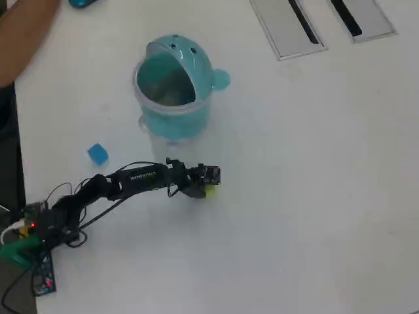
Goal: Grasp RGB lego blocks and put them in the bin one by one.
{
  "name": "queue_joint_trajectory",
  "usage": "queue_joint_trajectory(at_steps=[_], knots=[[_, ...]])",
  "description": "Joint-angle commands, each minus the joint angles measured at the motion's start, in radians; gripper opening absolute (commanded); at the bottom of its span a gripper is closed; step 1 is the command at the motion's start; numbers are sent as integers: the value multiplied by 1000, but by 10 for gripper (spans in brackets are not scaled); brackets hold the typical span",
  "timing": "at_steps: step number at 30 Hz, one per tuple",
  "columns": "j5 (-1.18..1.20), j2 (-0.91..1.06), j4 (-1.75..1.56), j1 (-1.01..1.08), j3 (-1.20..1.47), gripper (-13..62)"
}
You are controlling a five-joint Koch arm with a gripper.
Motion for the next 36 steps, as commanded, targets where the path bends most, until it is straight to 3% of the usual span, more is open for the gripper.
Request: queue_joint_trajectory(at_steps=[1, 7, 21, 36], knots=[[-26, 11, -89, -11, -101, 134], [-25, 25, -117, -3, -114, 101], [-52, 436, -29, 8, -46, 103], [55, 675, 55, -201, -58, 103]])
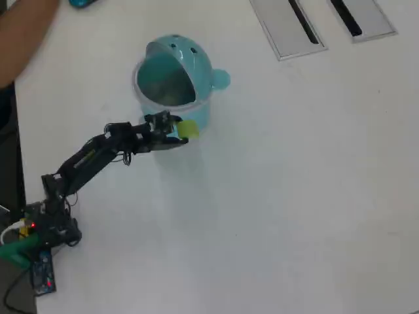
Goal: Grasp RGB lego blocks and put them in the bin one by one.
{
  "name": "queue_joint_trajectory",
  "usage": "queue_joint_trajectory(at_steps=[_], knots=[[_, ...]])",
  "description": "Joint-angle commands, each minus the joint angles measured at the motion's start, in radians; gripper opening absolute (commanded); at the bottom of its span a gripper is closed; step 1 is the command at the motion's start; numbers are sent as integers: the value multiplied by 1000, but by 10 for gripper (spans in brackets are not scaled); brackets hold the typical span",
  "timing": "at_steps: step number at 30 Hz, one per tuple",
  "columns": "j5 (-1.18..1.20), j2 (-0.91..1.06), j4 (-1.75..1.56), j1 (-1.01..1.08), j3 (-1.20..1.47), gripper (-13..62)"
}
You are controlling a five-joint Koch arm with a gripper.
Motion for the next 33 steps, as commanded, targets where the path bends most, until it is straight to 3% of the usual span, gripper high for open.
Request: queue_joint_trajectory(at_steps=[1, 16, 26, 33], knots=[[11, 61, -15, -23, -69, 103], [21, 74, -114, -325, -95, 103], [12, -38, -250, -362, -104, 103], [9, -199, -267, -376, -265, 105]])
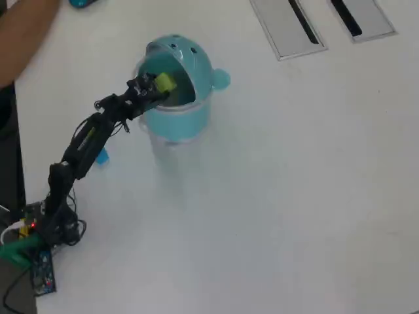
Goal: Grasp RGB lego blocks and put them in the bin one by one.
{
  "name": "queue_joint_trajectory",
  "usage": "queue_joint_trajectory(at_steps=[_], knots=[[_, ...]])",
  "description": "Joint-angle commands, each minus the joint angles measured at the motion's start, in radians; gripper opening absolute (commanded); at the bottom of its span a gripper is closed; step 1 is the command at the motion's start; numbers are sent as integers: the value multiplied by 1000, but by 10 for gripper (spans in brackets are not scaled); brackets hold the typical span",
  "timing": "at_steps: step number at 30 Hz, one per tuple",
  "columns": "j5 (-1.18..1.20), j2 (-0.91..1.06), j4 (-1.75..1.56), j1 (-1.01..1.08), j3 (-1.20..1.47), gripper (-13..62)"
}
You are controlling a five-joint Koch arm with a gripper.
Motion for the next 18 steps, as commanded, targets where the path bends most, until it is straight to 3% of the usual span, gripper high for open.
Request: queue_joint_trajectory(at_steps=[1, 7, 9, 18], knots=[[-20, 5, -80, -8, -110, 105], [-20, -23, -83, -14, -121, 114], [-20, -31, -81, -15, -121, 177], [-25, -23, -61, -3, -207, 193]])
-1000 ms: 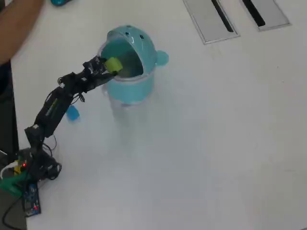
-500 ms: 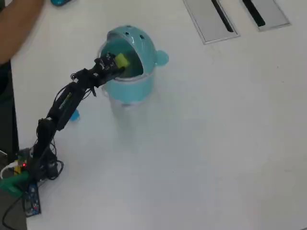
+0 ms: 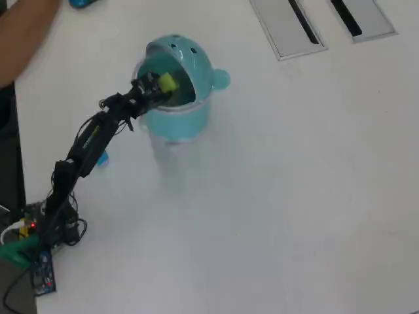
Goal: Grasp RGB lego blocks and put them in the bin one by one.
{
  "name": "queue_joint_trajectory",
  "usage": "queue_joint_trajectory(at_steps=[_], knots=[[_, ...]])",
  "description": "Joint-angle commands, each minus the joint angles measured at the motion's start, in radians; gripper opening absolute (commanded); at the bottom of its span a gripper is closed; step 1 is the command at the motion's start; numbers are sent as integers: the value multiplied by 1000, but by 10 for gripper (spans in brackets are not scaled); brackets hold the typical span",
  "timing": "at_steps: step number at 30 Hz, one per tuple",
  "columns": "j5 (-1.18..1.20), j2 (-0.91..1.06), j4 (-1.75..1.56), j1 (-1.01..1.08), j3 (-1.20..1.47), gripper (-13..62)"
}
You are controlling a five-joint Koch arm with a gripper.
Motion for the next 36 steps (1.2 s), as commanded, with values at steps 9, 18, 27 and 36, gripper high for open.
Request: queue_joint_trajectory(at_steps=[9, 18, 27, 36], knots=[[-12, 37, -8, -28, -98, 294], [-23, 43, -18, -18, -98, 334], [-26, 215, 51, 2, -86, 353], [-64, 305, 81, -117, -91, 347]])
